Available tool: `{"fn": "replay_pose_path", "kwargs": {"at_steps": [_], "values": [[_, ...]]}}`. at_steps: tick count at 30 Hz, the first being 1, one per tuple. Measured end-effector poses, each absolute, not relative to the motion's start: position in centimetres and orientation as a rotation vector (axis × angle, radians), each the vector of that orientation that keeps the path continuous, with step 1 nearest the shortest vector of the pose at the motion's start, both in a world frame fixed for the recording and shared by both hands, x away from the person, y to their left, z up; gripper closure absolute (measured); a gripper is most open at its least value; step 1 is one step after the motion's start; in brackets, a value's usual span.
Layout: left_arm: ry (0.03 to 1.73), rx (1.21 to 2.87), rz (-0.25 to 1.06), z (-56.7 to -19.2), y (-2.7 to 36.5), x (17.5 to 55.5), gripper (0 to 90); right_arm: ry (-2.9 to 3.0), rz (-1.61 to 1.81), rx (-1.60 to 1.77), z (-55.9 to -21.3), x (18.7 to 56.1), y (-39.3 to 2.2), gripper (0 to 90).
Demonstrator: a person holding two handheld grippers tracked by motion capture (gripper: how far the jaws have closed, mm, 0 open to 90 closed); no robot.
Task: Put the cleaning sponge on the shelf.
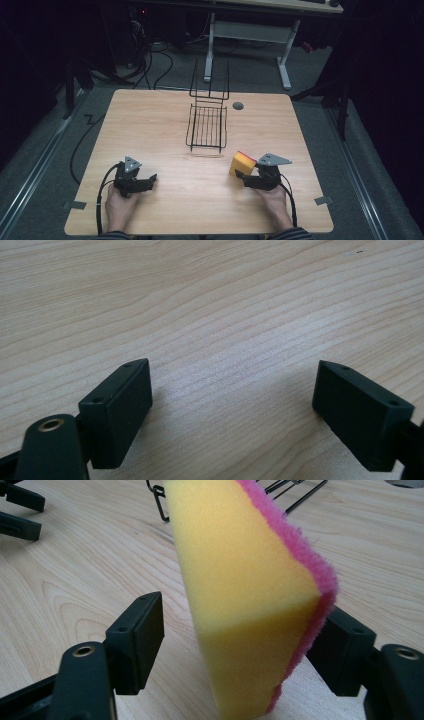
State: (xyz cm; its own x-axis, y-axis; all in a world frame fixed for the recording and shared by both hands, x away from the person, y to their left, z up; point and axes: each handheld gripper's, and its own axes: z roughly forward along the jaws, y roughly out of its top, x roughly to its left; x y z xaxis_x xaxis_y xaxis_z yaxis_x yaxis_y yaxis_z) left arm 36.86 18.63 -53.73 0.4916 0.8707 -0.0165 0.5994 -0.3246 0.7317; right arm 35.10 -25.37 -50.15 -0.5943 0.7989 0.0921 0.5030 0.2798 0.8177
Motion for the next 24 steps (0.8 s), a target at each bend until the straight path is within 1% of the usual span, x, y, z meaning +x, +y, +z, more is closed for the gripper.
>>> {"fn": "replay_pose_path", "kwargs": {"at_steps": [6,15,16,24], "values": [[1.206,2.048,0.505,-53.73,18.63,36.86,16.7,2.218,1.212,1.185,-50.35,35.30,-25.32,34.6],[1.206,2.048,0.505,-53.73,18.63,36.86,16.7,2.238,1.206,1.180,-50.64,35.51,-25.18,38.6],[1.206,2.048,0.505,-53.73,18.63,36.86,16.7,2.242,1.187,1.180,-50.69,35.49,-25.07,40.4],[1.206,2.048,0.505,-53.73,18.63,36.86,16.8,2.258,1.157,1.156,-50.86,35.43,-24.79,47.0]]}}
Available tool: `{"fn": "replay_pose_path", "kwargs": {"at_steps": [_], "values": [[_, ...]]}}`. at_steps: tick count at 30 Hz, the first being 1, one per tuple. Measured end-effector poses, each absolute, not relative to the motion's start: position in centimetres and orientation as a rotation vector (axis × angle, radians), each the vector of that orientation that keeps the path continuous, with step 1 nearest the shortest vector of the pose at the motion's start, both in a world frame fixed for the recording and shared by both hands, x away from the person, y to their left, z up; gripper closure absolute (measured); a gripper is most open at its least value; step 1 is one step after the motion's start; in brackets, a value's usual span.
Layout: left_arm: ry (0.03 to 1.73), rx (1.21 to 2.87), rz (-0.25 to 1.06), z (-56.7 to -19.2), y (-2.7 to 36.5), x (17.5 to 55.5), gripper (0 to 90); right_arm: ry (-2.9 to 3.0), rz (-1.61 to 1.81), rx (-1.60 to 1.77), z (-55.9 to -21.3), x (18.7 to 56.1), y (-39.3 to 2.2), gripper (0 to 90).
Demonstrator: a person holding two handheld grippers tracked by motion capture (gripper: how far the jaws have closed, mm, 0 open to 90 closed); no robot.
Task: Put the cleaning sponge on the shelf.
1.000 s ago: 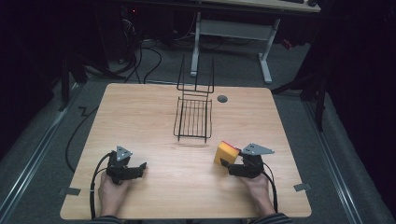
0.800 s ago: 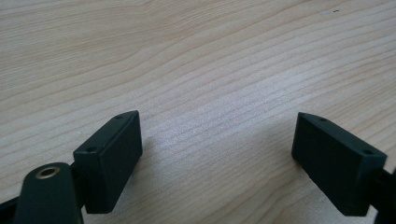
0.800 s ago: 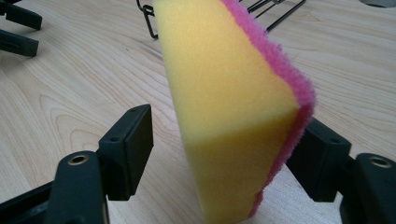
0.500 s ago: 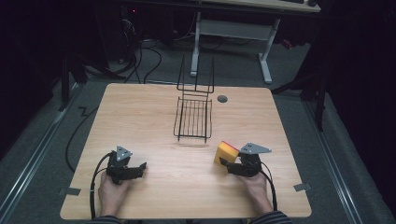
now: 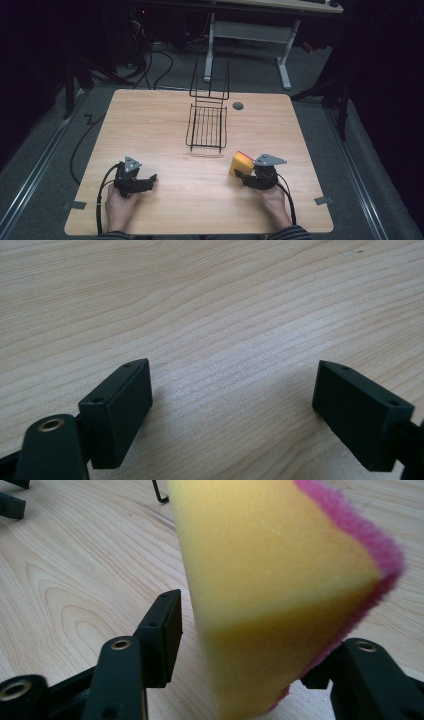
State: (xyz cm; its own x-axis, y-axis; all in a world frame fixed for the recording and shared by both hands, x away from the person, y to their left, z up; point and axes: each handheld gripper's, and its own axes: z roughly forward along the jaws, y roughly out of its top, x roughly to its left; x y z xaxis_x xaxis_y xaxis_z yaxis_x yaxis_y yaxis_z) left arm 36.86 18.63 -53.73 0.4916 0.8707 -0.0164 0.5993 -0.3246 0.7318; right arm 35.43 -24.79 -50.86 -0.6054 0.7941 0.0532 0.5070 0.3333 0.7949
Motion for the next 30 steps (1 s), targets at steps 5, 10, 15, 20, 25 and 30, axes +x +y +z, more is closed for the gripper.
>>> {"fn": "replay_pose_path", "kwargs": {"at_steps": [5,10,15,20,25,30], "values": [[1.206,2.048,0.505,-53.73,18.63,36.86,16.7,2.257,1.139,1.127,-50.80,35.20,-24.62,52.1],[1.206,2.048,0.505,-53.73,18.63,36.86,16.8,2.262,1.135,1.112,-50.72,35.11,-24.60,56.7],[1.206,2.048,0.505,-53.73,18.63,36.86,16.8,2.257,1.145,1.103,-50.63,35.01,-24.57,59.1],[1.206,2.048,0.505,-53.73,18.63,36.86,16.7,2.252,1.151,1.101,-50.55,34.95,-24.63,60.6],[1.206,2.048,0.505,-53.73,18.63,36.86,16.7,2.240,1.163,1.093,-50.35,34.82,-24.77,61.0],[1.206,2.048,0.505,-53.73,18.63,36.86,16.7,2.231,1.176,1.086,-50.09,34.61,-24.87,61.1]]}}
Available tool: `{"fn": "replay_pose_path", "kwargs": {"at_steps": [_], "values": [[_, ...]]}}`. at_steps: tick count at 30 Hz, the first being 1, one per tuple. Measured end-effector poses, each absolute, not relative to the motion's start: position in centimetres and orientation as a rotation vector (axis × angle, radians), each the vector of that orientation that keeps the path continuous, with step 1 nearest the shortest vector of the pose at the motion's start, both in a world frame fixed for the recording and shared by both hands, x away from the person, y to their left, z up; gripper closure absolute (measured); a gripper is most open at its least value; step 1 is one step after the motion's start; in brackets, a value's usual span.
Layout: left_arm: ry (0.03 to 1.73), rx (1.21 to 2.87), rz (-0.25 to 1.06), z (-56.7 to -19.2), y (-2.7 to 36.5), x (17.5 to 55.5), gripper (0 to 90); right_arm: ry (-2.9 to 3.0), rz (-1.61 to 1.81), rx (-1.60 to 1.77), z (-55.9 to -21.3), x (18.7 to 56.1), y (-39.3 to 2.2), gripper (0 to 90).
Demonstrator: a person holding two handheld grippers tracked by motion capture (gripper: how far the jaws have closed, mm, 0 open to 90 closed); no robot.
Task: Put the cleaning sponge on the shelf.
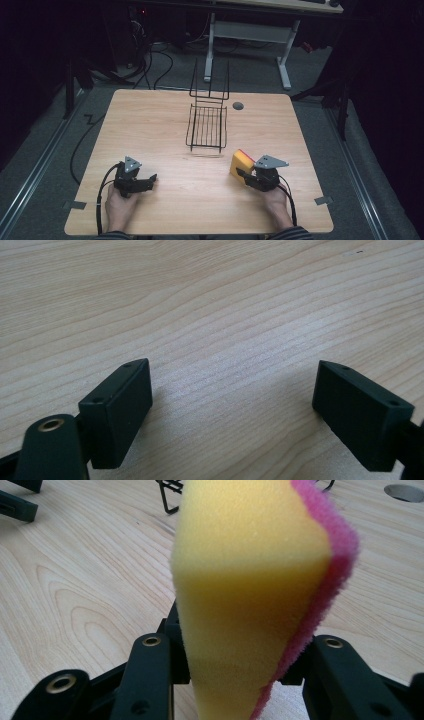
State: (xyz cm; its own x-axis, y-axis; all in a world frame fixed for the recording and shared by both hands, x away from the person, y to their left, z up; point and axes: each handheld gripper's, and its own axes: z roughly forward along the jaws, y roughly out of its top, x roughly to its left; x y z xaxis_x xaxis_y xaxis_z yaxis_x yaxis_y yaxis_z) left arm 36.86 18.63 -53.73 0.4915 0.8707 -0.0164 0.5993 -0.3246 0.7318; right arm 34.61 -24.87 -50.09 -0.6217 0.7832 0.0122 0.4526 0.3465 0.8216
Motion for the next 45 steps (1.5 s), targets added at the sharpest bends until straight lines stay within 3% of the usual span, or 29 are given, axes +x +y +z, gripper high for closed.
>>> {"fn": "replay_pose_path", "kwargs": {"at_steps": [45], "values": [[1.206,2.048,0.505,-53.7,18.6,36.9,16.7,2.126,1.345,1.072,-45.8,33.1,-25.9,61.1]]}}
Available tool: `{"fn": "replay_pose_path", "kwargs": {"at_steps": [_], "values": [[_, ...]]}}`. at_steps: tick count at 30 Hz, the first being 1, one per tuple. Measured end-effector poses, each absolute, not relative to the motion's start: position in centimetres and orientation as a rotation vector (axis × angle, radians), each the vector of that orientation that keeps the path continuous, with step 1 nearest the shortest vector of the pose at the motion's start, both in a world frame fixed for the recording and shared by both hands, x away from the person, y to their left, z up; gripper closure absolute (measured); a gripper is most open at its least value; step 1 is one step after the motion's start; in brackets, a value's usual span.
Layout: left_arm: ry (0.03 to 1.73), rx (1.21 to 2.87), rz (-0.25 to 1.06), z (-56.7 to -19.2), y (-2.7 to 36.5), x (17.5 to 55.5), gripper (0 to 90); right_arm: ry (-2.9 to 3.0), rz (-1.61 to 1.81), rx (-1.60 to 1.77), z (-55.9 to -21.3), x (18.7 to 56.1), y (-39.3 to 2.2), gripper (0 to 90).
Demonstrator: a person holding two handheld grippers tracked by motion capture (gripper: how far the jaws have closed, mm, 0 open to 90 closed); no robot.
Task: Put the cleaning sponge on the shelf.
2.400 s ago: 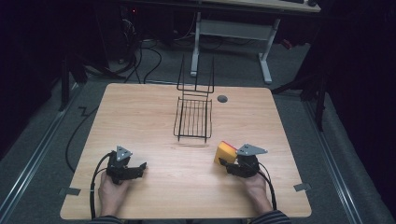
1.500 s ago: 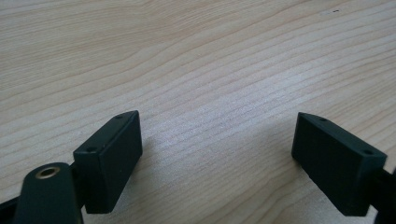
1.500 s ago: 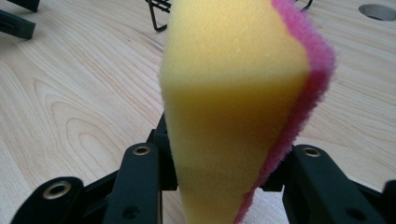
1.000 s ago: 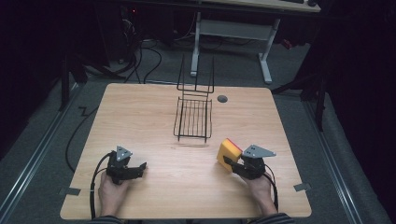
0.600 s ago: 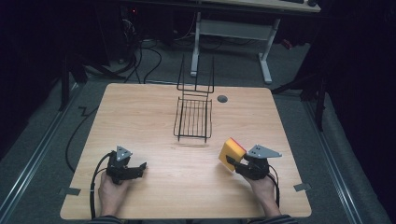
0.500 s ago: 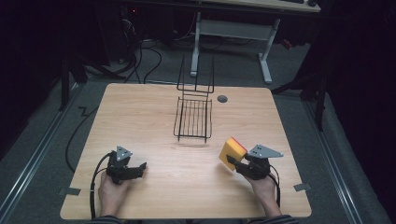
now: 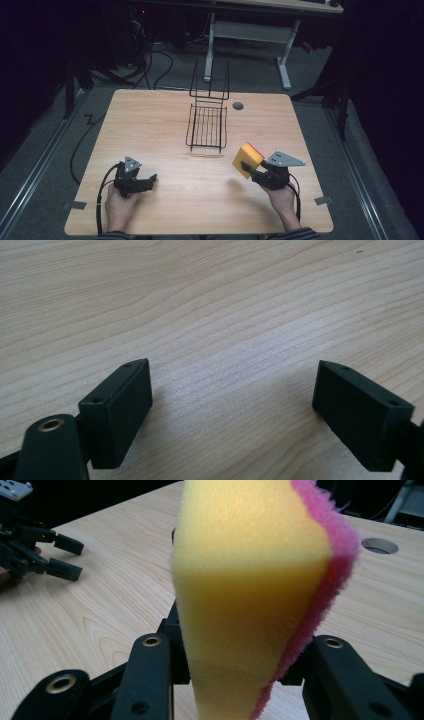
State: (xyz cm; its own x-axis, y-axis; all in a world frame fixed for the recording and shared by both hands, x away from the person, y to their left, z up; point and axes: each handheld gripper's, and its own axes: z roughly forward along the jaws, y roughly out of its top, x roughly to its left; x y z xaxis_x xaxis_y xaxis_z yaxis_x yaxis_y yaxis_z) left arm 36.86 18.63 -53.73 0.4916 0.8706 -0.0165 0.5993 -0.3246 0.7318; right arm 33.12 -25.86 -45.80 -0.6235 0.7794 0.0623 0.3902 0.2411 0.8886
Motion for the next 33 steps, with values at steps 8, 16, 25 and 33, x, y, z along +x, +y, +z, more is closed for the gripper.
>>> {"fn": "replay_pose_path", "kwargs": {"at_steps": [8,16,25,33], "values": [[1.206,2.048,0.505,-53.7,18.6,36.9,16.7,2.115,1.372,1.050,-44.6,33.4,-25.5,61.0],[1.205,2.048,0.505,-53.7,18.6,36.9,16.7,2.115,1.383,1.032,-43.4,34.1,-24.9,61.0],[1.206,2.048,0.504,-53.7,18.6,36.9,16.7,2.102,1.394,1.044,-42.3,35.3,-24.6,61.0],[1.206,2.048,0.504,-53.7,18.6,36.9,16.7,2.092,1.401,1.040,-41.5,36.1,-24.3,61.0]]}}
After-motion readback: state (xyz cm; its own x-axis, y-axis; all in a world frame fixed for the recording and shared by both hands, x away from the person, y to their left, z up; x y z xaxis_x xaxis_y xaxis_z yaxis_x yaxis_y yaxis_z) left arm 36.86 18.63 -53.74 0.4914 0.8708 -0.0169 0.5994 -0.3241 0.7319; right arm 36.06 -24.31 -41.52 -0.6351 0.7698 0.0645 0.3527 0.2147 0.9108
